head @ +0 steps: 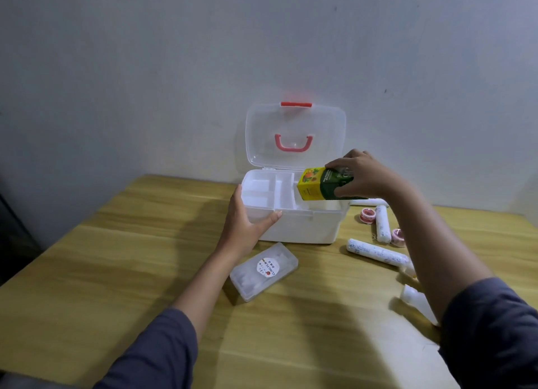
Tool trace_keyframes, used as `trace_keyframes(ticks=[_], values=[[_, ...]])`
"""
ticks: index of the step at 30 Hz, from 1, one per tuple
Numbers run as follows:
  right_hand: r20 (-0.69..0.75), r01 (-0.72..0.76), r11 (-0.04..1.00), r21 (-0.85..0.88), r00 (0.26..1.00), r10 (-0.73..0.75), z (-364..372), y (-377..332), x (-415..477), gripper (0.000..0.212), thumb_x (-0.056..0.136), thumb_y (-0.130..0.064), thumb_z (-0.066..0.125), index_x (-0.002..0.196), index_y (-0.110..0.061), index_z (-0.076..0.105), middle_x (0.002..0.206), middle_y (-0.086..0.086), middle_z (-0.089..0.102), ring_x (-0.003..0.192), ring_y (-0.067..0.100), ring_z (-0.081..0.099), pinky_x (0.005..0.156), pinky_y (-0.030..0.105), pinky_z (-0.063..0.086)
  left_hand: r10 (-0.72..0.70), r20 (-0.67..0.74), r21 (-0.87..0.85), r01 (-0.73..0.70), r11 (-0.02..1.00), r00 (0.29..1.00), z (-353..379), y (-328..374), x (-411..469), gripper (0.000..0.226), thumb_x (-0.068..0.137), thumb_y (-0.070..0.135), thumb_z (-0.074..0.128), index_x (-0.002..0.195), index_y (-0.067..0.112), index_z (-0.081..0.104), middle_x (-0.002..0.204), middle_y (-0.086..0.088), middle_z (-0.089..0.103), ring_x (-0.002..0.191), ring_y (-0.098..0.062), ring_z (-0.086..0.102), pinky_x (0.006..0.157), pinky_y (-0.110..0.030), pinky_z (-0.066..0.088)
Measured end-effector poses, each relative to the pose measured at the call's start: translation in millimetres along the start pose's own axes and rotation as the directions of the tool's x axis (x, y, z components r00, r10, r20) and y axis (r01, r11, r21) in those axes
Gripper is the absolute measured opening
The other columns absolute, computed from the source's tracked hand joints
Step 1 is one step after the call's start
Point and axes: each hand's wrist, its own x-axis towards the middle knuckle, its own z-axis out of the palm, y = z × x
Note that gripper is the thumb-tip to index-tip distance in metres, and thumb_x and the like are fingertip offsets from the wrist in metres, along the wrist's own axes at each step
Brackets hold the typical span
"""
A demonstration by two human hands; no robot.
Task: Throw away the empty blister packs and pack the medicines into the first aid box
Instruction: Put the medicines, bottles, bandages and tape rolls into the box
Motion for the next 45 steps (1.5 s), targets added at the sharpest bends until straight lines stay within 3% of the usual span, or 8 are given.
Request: trace_keyframes(ticks=[5, 11, 17, 25, 29, 34, 39, 45], values=[[0.029, 0.030, 0.997, 0.072, 0.999, -0.032, 2.5, 0.2, 3.0, 0.055, 0.072, -0.019, 0.067, 0.124, -0.028, 0.053, 0.127, 0.008, 0.049, 0.120, 0.023, 0.034, 0.089, 0.035, 0.039, -0.026, 0.009, 0.008, 0.026, 1.000, 1.000, 0.2, -1.3, -0.8, 0.101, 0.063, 0.063, 0.075, 0.145, 0.030, 0.026, 0.143, 0.005, 0.043, 0.132, -0.014, 0.043, 0.108, -0.044, 0.042], [0.050, 0.068, 0.997, 0.029, 0.996, -0.069, 7.9, -8.0, 16.1, 0.050, 0.066, -0.018, 0.069, 0.115, -0.028, 0.062, 0.118, 0.002, 0.056, 0.107, 0.015, 0.035, 0.084, 0.031, 0.041, -0.028, -0.001, -0.003, 0.028, 1.000, 1.000, 0.8, -1.0, -1.6, 0.102, 0.062, 0.062, 0.075, 0.145, 0.028, 0.027, 0.142, 0.005, 0.043, 0.131, -0.014, 0.043, 0.108, -0.043, 0.041], [0.085, 0.120, 0.991, 0.067, 0.988, -0.125, 36.2, -15.7, 27.3, 0.052, 0.067, -0.025, 0.072, 0.118, -0.026, 0.059, 0.121, 0.003, 0.055, 0.108, 0.018, 0.043, 0.091, 0.035, 0.044, -0.043, 0.002, 0.014, 0.043, 0.999, 0.999, 1.6, -3.9, -0.4, 0.103, 0.062, 0.064, 0.074, 0.145, 0.030, 0.024, 0.146, 0.003, 0.040, 0.134, -0.016, 0.040, 0.109, -0.044, 0.040], [0.144, 0.138, 0.990, 0.014, 0.980, -0.138, 45.5, -14.8, 39.2, 0.058, 0.070, -0.035, 0.075, 0.124, -0.027, 0.055, 0.121, 0.003, 0.056, 0.107, 0.019, 0.047, 0.089, 0.033, 0.044, -0.027, -0.002, 0.005, 0.027, 1.000, 1.000, 2.0, -4.3, -0.5, 0.102, 0.064, 0.061, 0.074, 0.145, 0.027, 0.024, 0.144, 0.003, 0.040, 0.132, -0.015, 0.041, 0.109, -0.043, 0.040], [0.171, 0.136, 0.990, -0.040, 0.977, -0.128, 46.9, -15.4, 41.8, 0.063, 0.070, -0.041, 0.073, 0.128, -0.031, 0.052, 0.129, -0.002, 0.049, 0.116, 0.018, 0.045, 0.094, 0.037, 0.043, -0.012, -0.001, 0.011, 0.012, 1.000, 1.000, 1.3, -5.0, -0.6, 0.098, 0.068, 0.055, 0.076, 0.145, 0.025, 0.025, 0.140, 0.005, 0.041, 0.129, -0.014, 0.043, 0.106, -0.042, 0.043], [0.223, 0.129, 0.991, -0.040, 0.968, -0.117, 46.2, -15.6, 42.4, 0.059, 0.073, -0.030, 0.065, 0.129, -0.032, 0.050, 0.132, -0.004, 0.041, 0.118, 0.018, 0.043, 0.097, 0.039, 0.044, -0.011, 0.005, 0.019, 0.011, 1.000, 1.000, 0.4, -3.0, -1.4, 0.102, 0.062, 0.062, 0.072, 0.145, 0.025, 0.025, 0.139, 0.006, 0.041, 0.127, -0.012, 0.043, 0.105, -0.042, 0.044], [0.190, 0.156, 0.986, -0.062, 0.972, -0.141, 52.2, -16.5, 41.9, 0.056, 0.071, -0.032, 0.069, 0.125, -0.031, 0.055, 0.130, -0.003, 0.053, 0.118, 0.019, 0.046, 0.095, 0.038, 0.044, -0.004, 0.007, 0.026, 0.004, 1.000, 1.000, -0.3, -3.1, -1.6, 0.098, 0.068, 0.055, 0.075, 0.146, 0.025, 0.024, 0.140, 0.006, 0.040, 0.128, -0.013, 0.042, 0.106, -0.042, 0.043], [0.184, 0.205, 0.962, -0.178, 0.968, -0.172, 58.0, -17.1, 44.7, 0.051, 0.076, -0.031, 0.066, 0.126, -0.031, 0.054, 0.132, -0.005, 0.048, 0.117, 0.018, 0.048, 0.078, 0.027, 0.036, 0.003, -0.004, 0.021, -0.003, 1.000, 1.000, 0.3, -3.9, -1.4, 0.095, 0.072, 0.046, 0.078, 0.146, 0.024, 0.024, 0.140, 0.006, 0.040, 0.129, -0.012, 0.042, 0.107, -0.039, 0.042]])
